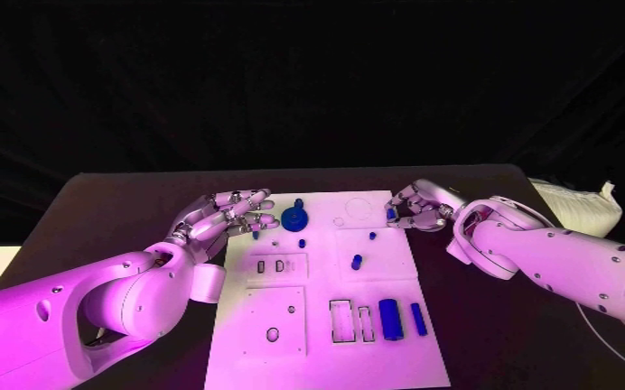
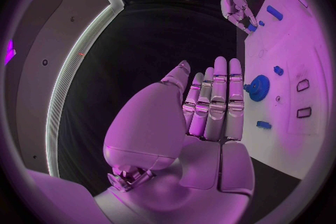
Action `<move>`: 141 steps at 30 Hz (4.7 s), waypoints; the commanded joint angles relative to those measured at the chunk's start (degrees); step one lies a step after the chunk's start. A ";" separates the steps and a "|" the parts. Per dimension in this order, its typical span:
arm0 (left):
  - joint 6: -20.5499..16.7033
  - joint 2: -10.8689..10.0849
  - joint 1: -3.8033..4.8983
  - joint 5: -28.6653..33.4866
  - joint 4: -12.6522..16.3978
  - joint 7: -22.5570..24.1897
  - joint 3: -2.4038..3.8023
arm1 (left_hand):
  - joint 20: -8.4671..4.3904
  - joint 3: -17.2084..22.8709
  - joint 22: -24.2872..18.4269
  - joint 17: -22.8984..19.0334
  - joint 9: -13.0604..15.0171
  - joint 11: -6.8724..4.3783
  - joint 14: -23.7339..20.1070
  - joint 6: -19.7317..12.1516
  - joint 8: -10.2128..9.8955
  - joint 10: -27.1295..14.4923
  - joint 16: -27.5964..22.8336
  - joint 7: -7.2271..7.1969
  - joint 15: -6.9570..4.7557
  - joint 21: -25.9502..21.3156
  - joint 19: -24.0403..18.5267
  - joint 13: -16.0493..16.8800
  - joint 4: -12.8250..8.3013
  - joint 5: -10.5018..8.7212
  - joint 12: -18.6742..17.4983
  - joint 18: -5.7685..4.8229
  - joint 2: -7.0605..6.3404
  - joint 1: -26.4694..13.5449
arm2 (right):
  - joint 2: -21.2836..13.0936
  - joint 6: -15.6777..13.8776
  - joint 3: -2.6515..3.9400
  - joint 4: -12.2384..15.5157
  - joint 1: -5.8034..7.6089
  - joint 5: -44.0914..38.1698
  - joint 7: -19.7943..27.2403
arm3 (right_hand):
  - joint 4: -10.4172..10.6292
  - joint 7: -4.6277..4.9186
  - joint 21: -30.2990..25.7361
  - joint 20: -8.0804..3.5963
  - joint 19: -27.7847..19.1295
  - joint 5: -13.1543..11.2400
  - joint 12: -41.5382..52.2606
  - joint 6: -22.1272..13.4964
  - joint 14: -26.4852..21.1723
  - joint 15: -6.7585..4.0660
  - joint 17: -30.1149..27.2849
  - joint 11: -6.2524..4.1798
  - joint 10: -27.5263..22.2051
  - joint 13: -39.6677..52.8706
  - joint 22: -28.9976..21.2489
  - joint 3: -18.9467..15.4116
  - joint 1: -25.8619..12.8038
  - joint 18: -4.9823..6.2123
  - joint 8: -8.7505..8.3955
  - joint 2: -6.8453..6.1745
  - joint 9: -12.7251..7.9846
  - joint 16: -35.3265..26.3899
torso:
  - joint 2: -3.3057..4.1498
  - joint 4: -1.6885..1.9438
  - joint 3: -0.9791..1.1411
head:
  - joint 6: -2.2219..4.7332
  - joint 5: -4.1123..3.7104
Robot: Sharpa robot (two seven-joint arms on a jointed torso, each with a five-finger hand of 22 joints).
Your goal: Assemble the parts on the task board
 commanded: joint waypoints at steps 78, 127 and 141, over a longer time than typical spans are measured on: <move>1.35 1.52 0.04 0.07 -3.39 0.96 0.04 | 0.09 0.19 -0.09 0.15 0.01 0.06 -0.12 0.36 -0.06 0.36 -0.25 0.02 0.03 -0.32 0.06 0.04 -0.35 -0.16 -0.24 0.73 0.00 0.19 | 16.99 1.31 -1.80 11.57 -2.79 -21.83 -17.75 | -1.90 -3.08 0.61 -2.08 5.48 -4.09 0.26 7.30 5.98 -2.29 15.06 -2.90 6.15 15.09 13.95 4.09 -0.88 -0.97 1.69 5.01 1.22 0.22 | -0.90 0.81 -0.76 | -3.16 3.53; 1.24 1.23 0.04 0.07 -3.25 0.52 0.04 | 0.08 0.31 -0.12 0.22 0.00 0.05 -0.10 0.38 -0.09 0.40 -0.30 0.01 0.03 -0.34 0.09 0.03 -0.39 -0.15 -0.28 0.73 0.05 0.17 | 16.92 4.64 -1.92 12.62 -3.06 -26.22 -22.18 | -0.71 -1.44 -0.13 -1.15 4.60 -2.98 -2.27 4.15 5.98 -1.16 15.06 -1.51 5.18 14.02 12.34 2.16 -5.34 -0.58 -0.60 1.29 0.31 0.22 | -0.95 0.86 -0.81 | -3.81 3.49; 1.30 1.23 0.04 0.07 -3.30 0.50 0.04 | 0.08 0.31 -0.12 0.22 0.00 0.05 -0.10 0.38 -0.09 0.40 -0.30 0.01 0.03 -0.34 0.09 0.03 -0.39 -0.15 -0.28 0.73 0.05 0.17 | 16.77 -2.47 -1.94 13.25 -3.13 -26.46 -21.40 | 4.39 -0.47 -0.44 -0.22 4.32 -6.21 -4.77 0.16 5.98 -0.25 15.06 -0.53 4.20 12.94 11.78 -2.57 -9.27 -0.45 -0.54 -1.38 -0.21 0.22 | -0.97 0.82 -0.80 | -3.71 3.44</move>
